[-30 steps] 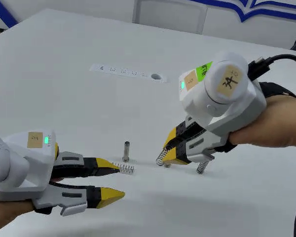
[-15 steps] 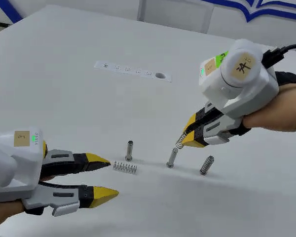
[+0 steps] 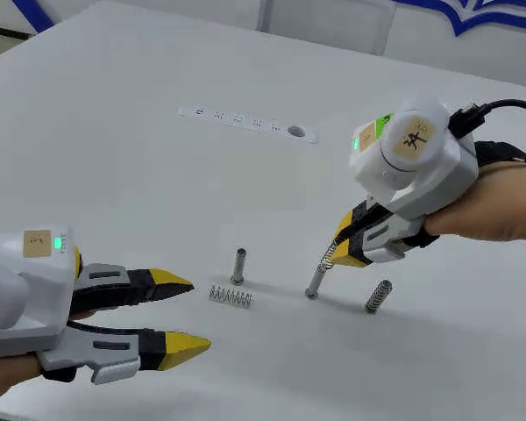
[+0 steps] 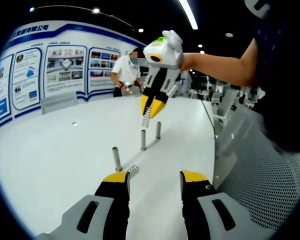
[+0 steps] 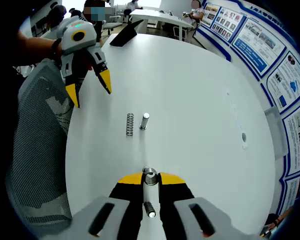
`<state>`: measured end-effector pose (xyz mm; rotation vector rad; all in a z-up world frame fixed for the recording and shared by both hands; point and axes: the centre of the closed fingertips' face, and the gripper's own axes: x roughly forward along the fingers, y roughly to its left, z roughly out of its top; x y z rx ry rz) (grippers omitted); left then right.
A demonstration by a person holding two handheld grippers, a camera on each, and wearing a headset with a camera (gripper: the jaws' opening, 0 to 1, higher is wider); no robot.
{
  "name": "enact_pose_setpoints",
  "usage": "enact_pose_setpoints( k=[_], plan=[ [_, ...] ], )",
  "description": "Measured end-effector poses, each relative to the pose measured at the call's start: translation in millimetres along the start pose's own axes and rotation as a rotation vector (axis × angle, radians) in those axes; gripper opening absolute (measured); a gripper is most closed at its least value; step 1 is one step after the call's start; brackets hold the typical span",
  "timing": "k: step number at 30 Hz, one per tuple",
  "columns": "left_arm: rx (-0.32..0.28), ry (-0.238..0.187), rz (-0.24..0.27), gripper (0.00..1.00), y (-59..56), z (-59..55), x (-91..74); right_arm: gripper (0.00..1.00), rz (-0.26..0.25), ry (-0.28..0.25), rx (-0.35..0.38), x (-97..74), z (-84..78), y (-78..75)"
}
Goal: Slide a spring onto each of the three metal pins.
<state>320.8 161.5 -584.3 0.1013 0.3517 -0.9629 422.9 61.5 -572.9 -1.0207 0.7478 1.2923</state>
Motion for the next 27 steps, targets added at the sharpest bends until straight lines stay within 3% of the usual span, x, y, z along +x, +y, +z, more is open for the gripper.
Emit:
enact_pose_setpoints(
  k=[27],
  plan=[
    [-0.027, 0.001, 0.014, 0.4, 3.6, -6.4, 0.1, 0.12, 0.054, 0.034, 0.022, 32.5, -11.3, 0.2]
  ],
)
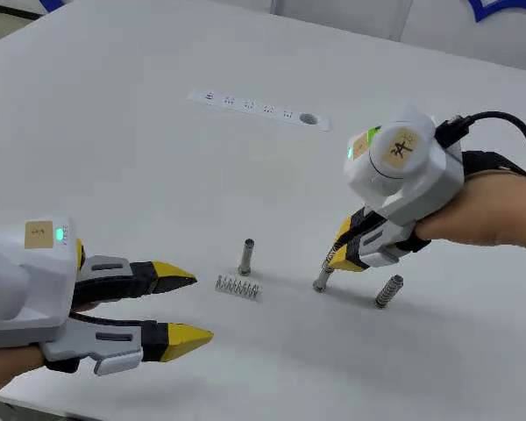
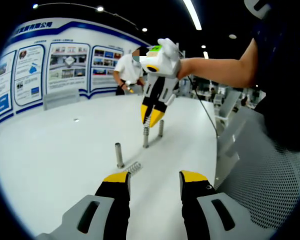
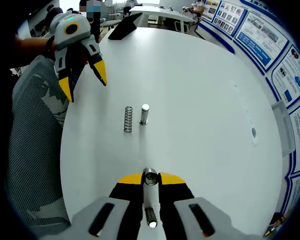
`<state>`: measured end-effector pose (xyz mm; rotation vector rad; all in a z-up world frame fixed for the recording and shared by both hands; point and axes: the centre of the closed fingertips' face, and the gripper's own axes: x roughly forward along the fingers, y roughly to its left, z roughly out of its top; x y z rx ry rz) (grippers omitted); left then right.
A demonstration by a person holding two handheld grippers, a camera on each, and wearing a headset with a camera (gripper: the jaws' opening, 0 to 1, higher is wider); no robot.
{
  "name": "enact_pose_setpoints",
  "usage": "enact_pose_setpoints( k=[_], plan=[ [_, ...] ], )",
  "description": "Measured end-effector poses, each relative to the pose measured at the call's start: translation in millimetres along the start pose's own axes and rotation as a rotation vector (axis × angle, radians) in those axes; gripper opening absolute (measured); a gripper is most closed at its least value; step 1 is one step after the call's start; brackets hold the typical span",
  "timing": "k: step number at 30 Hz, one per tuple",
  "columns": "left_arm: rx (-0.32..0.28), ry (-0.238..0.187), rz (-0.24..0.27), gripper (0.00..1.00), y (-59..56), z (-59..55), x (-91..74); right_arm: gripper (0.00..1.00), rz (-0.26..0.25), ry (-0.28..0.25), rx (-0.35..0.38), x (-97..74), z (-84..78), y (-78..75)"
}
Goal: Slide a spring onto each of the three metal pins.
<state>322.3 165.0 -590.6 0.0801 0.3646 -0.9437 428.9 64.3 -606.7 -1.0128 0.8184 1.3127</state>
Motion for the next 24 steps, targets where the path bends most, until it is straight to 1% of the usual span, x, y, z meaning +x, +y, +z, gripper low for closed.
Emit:
enact_pose_setpoints(
  k=[2, 13, 24],
  plan=[
    [0.0, -0.001, 0.0, 0.4, 0.2, 0.0, 0.1, 0.12, 0.0, 0.007, -0.004, 2.9, -0.8, 0.3],
    [-0.01, 0.0, 0.003, 0.4, 2.4, -3.6, -1.1, 0.12, 0.014, 0.005, 0.015, 20.1, 1.1, 1.2],
    [-0.018, -0.003, 0.001, 0.39, 3.9, -5.1, 0.6, 0.12, 0.021, 0.024, 0.022, 36.0, -4.0, 2.9]
  ],
)
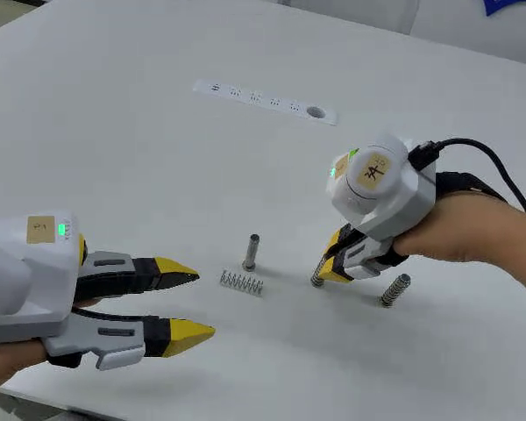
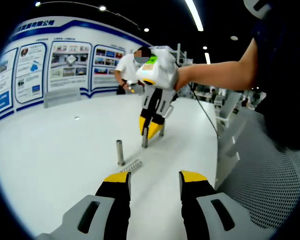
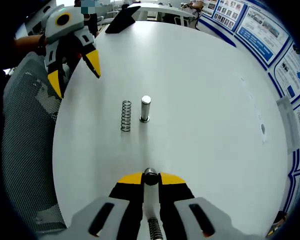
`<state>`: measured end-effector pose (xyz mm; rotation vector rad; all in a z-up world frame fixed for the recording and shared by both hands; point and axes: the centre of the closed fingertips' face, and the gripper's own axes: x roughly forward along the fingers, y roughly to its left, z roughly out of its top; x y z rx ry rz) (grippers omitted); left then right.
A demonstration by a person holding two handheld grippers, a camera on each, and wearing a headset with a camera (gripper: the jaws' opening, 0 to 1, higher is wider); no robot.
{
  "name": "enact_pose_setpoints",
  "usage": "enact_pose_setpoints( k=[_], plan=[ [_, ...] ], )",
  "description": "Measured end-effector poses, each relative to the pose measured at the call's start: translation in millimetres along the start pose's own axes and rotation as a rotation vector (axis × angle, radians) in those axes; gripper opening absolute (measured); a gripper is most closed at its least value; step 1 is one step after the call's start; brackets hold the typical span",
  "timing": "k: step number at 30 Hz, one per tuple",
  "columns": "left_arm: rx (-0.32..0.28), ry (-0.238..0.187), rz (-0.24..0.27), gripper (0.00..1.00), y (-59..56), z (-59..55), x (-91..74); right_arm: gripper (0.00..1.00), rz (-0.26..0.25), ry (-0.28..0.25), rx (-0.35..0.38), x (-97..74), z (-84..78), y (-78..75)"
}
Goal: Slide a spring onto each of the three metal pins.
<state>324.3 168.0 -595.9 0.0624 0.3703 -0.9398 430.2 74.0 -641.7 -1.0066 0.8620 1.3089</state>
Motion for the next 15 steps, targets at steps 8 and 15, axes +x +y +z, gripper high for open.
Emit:
enact_pose_setpoints(
  k=[8, 15],
  plan=[
    [0.0, 0.003, -0.003, 0.39, 0.7, -1.4, 1.1, 0.12, 0.004, -0.005, 0.011, 2.2, 0.6, 0.4],
    [0.001, 0.002, -0.004, 0.39, 0.7, -0.7, 1.6, 0.16, 0.002, -0.004, 0.008, 3.6, -1.8, 1.2]
  ],
)
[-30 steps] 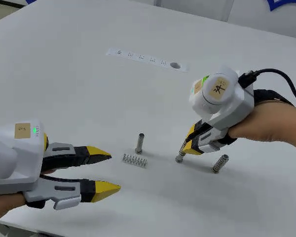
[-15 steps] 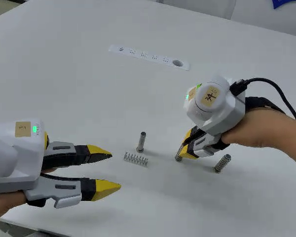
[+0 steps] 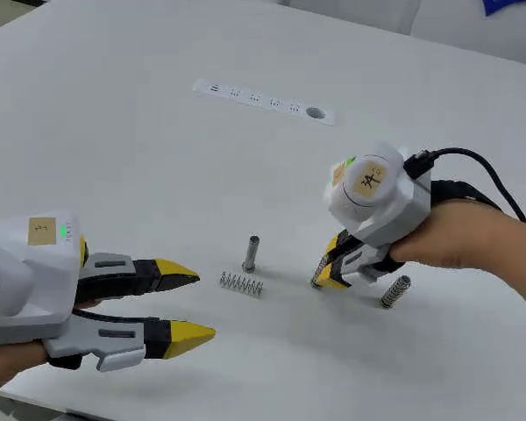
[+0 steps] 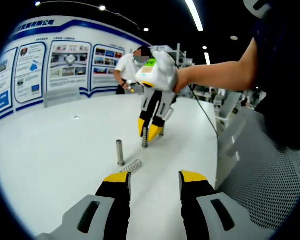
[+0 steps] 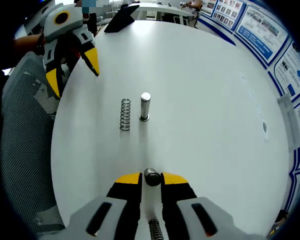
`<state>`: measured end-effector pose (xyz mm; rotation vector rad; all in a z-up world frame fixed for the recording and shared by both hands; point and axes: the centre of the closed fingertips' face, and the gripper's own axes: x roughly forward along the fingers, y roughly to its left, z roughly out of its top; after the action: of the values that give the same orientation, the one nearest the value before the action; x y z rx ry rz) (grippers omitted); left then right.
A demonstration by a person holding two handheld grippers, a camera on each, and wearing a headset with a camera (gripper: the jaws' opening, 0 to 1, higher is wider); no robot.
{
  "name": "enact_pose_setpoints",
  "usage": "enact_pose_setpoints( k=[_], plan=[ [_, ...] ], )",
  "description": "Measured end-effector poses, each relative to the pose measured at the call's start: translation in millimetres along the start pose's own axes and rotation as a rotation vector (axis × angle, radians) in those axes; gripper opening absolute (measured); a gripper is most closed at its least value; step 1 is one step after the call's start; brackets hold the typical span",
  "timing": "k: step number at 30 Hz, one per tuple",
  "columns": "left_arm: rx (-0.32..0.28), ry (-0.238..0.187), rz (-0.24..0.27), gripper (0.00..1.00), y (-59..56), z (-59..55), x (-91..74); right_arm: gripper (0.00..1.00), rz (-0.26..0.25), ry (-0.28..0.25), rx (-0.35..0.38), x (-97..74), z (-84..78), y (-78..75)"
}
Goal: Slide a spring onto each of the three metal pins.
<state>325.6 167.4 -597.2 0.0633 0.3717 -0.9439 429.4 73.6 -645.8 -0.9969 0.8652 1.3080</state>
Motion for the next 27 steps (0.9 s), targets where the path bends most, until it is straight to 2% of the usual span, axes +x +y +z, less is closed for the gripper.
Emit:
enact_pose_setpoints(
  k=[8, 19, 22, 27],
  plan=[
    [0.006, -0.004, 0.0, 0.39, -0.7, 1.8, -0.1, 0.18, -0.014, -0.015, -0.004, -6.8, 2.9, 0.4],
    [0.015, -0.008, 0.001, 0.39, -1.5, 3.9, -2.3, 0.2, -0.037, -0.067, -0.044, -20.7, 32.7, 6.5],
    [0.018, -0.009, 0.004, 0.39, -1.0, 4.8, -3.4, 0.19, -0.021, -0.088, -0.04, -19.4, 42.1, 11.8],
    [0.019, -0.012, 0.008, 0.39, -1.2, 5.1, -5.6, 0.19, 0.001, -0.082, -0.055, -9.0, 48.8, 22.0]
  ],
)
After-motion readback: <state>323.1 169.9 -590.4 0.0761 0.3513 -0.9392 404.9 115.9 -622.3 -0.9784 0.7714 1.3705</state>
